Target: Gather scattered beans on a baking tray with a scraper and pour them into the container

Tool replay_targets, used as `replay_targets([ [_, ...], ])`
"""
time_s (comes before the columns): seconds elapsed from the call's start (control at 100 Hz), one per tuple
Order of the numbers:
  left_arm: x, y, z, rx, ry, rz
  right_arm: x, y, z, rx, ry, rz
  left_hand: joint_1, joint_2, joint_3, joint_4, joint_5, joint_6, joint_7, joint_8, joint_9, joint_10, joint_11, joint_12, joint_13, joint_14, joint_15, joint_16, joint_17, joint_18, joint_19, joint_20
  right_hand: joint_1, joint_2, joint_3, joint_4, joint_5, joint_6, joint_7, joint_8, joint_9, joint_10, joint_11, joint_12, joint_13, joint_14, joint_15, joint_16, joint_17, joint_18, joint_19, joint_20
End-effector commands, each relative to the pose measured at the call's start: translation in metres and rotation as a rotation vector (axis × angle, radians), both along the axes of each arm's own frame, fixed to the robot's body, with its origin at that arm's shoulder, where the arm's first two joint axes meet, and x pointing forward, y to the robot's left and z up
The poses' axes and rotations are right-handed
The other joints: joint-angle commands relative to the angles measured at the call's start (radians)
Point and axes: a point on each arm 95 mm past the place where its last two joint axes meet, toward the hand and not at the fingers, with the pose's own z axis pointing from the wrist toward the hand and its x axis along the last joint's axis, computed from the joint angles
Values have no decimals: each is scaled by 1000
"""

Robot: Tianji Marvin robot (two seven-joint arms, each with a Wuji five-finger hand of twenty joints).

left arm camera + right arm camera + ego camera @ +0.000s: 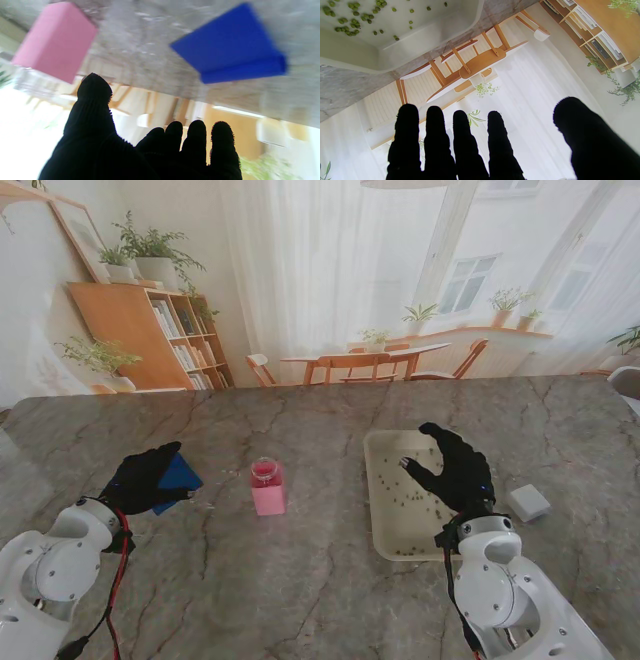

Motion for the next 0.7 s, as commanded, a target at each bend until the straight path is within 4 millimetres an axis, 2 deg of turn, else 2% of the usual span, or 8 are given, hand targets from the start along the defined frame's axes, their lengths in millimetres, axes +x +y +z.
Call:
replay_targets([
  [0.0, 0, 12, 0, 37, 31, 12, -2, 0, -2, -6, 14, 2, -18, 54, -26, 49, -5, 30, 4, 11, -6, -12, -10, 12, -17, 15, -12, 5, -24, 13, 11, 12, -2, 26, -24, 32, 15, -15, 9, -16, 12, -14, -39, -4, 8, -9, -13, 9, -3, -5, -18, 0],
  [0.23, 12, 36, -1, 197, 148, 132, -4, -1, -3, -11, 17, -4, -67, 68, -28, 53, -16, 69, -10, 19, -24, 26, -18, 10, -44, 48, -20, 3, -26, 31, -38, -6, -2, 27, -26, 32, 18, -18, 11, -16, 19, -14, -38, -3, 11, -8, -14, 9, -3, -5, -19, 2],
  [0.39, 28, 48, -8, 182, 202, 186, -4, 0, -4, -12, 26, 2, -78, 73, -29, 52, -15, 67, -11, 20, -23, 24, -17, 11, -46, 42, -16, 4, -25, 26, -43, -5, -3, 28, -28, 32, 19, -18, 11, -17, 23, -16, -38, -3, 14, -8, -14, 9, 0, -3, -18, 3],
  [0.69, 55, 66, -24, 159, 290, 178, -3, 2, -6, -13, 36, 21, -132, 82, -32, 49, -19, 56, -14, 23, -23, 8, -16, 12, -40, 23, -15, 2, -21, 2, -50, -5, -3, 28, -29, 32, 48, -20, 24, -15, 34, -19, -37, -2, 18, -8, -16, 9, 0, -3, -20, 5],
])
